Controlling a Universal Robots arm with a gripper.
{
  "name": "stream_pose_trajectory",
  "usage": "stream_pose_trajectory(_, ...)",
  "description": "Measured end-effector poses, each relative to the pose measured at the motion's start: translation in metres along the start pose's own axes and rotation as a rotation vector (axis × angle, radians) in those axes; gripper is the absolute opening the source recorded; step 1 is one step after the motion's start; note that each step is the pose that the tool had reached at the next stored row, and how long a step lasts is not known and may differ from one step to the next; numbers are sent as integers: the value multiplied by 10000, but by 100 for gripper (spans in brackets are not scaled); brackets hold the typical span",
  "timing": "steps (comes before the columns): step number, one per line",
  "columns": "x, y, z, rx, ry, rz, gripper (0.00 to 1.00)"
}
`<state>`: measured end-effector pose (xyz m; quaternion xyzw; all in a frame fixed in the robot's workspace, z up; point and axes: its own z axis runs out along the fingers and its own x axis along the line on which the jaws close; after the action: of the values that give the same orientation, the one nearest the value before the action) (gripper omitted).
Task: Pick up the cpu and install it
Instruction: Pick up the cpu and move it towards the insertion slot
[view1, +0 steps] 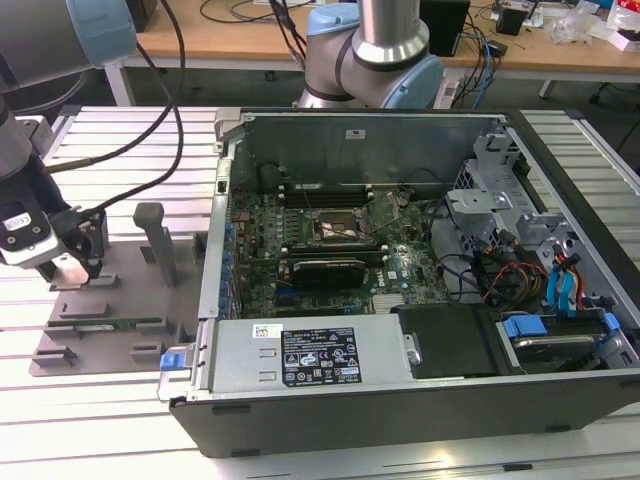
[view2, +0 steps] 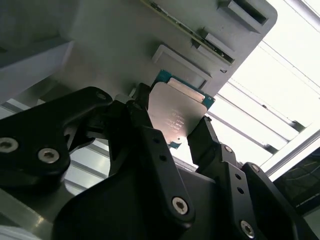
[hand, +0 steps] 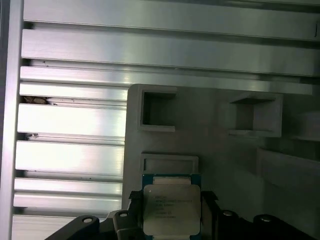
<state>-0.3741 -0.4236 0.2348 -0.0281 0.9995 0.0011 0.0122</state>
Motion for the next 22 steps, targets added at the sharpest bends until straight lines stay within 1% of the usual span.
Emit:
stream_pose_trajectory(3,-1,0,-46,-3,-1,0,55)
stream_pose_trajectory(13,-2,0,-96,-102,-7,3,55)
stream_pose_trajectory(18,-4,0,-143,-121,-7,3,55)
stream_pose_trajectory(19,-5,0,-177,-143,-9,4,55)
stream_pose_trajectory(20,-6,1,-253,-157,-9,4,55)
stream_pose_trajectory(21,-7,0,-284,-157,-9,4,55)
stream_pose_trajectory(22,-7,0,-295,-157,-9,4,55)
